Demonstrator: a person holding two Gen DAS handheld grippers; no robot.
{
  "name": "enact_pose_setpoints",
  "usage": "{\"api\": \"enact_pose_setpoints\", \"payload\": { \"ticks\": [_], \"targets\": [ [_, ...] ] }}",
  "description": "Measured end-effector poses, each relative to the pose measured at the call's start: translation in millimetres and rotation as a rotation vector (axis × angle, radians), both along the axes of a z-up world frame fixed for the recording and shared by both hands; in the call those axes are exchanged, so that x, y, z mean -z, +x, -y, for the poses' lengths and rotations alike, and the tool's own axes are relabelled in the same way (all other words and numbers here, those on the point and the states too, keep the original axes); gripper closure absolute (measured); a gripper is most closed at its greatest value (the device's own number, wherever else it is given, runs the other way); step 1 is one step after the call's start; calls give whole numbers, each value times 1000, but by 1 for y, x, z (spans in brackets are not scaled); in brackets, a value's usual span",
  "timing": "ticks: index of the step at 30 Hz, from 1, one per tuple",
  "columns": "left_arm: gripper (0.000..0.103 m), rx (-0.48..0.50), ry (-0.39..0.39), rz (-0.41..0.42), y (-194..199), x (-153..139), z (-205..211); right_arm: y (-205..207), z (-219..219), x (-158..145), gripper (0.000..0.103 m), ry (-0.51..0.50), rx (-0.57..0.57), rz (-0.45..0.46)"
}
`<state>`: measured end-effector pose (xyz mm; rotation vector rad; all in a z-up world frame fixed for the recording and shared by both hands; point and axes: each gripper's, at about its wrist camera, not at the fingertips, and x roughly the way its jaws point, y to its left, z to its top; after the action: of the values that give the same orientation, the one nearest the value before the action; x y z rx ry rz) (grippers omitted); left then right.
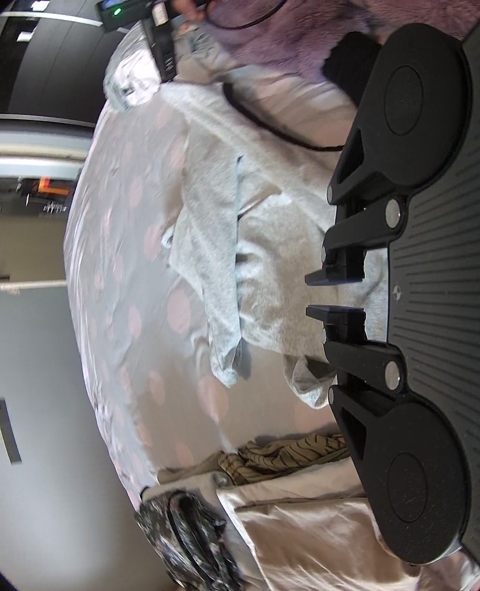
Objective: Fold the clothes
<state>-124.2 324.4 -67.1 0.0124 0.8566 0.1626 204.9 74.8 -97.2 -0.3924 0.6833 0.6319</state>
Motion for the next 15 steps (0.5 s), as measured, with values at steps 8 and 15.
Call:
{"api": "enact_pose_setpoints", "payload": {
  "ticks": [8,15],
  "targets": [
    [88,232,87,-103,-5,5,37,1,-1,1,93,-1,-6,-5],
    [88,261,109,-132,-18,9,48,-1,0,-1,92,7,-13,3]
  ]
}}
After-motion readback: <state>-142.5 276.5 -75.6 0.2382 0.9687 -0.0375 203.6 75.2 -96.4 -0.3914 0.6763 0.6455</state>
